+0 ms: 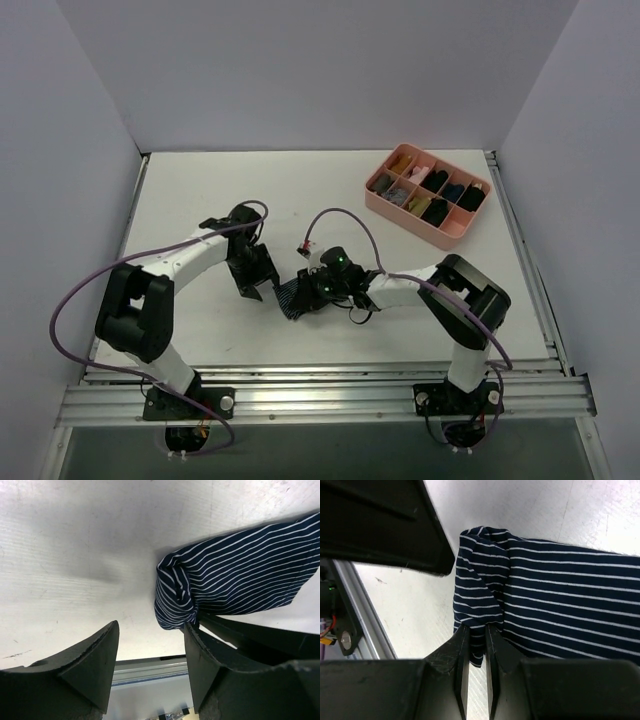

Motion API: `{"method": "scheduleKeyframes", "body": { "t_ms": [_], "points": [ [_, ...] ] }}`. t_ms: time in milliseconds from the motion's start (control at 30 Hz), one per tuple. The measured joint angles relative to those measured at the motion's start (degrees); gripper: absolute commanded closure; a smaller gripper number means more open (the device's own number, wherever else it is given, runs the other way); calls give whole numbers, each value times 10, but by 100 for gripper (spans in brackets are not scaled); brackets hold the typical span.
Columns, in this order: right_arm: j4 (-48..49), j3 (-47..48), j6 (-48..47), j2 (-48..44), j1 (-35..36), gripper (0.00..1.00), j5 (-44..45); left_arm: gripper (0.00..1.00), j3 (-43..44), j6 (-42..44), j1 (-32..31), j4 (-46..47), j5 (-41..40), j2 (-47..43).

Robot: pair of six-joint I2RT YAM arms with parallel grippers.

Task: Roll the underwear

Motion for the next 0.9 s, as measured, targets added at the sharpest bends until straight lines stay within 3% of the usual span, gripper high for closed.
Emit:
{"method": "scheduleKeyframes", "body": {
  "t_ms": [367, 567, 900],
  "points": [
    [51, 3, 18, 39, -32, 100, -96, 35, -104, -19, -12, 137, 41, -39],
    [68, 0, 24, 49, -44, 100, -121, 36, -117, -28, -15, 181, 52, -25],
    [78, -2, 30, 54, -54, 100, -137, 50, -113, -27, -17, 207, 59, 13]
  ]
}}
